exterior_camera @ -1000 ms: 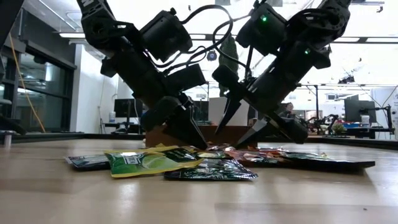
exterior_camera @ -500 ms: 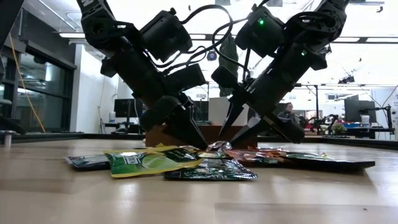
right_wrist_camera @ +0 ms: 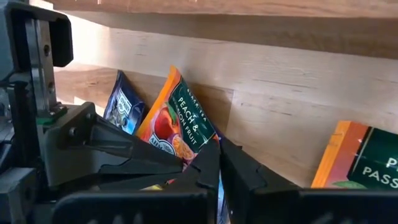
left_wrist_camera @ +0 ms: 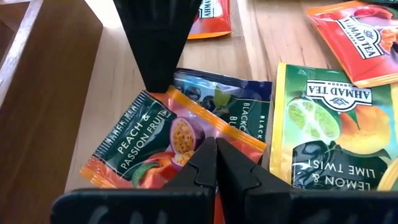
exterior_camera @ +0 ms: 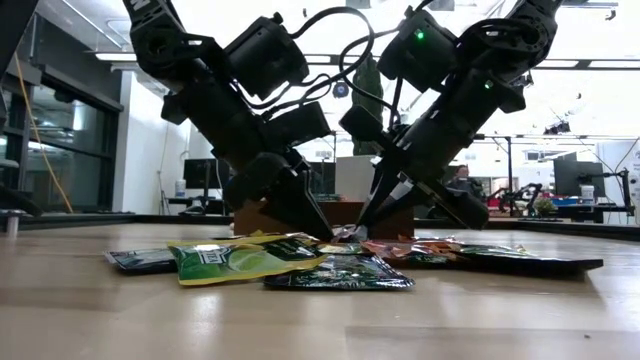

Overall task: Pick & Place Tea
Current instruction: Put the orange tea bag into the middle section of the wooden organizer

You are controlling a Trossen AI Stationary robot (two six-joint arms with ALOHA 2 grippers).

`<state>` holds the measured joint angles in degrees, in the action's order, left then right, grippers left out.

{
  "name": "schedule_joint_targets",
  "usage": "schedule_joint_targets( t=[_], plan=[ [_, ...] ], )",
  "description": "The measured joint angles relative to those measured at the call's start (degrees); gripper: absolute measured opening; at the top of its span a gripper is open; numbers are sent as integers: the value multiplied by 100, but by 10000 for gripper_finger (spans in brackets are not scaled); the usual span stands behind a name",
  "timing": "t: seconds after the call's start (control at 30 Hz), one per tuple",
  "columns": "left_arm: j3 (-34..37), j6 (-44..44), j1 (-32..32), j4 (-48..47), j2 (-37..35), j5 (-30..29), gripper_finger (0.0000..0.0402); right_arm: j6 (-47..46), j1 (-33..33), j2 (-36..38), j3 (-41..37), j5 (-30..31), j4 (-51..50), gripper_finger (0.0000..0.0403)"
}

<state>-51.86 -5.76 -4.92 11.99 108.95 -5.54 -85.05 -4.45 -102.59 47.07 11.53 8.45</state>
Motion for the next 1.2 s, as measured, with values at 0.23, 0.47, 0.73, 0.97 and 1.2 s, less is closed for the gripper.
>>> schedule_joint_targets(
  t=[0.23, 0.47, 0.73, 0.97, 1.2],
  plan=[
    [-4, 0, 1, -140, 0, 102, 1, 71, -2, 0, 2, -51, 5, 1],
    [-4, -148, 3, -391, -20, 375, 1, 155, -7, 0, 11, -99, 19, 0],
    [3, -153, 6, -997, -368, 510, 1, 341, -4, 83, 13, 69, -89, 0],
    [16, -505, 1, -1333, -1024, 94, 1, 420, -11, 85, 13, 69, -64, 0],
    [2, -495, 1, -1350, -1185, -128, 1, 771, -4, 109, 11, 85, 493, 0]
  ],
)
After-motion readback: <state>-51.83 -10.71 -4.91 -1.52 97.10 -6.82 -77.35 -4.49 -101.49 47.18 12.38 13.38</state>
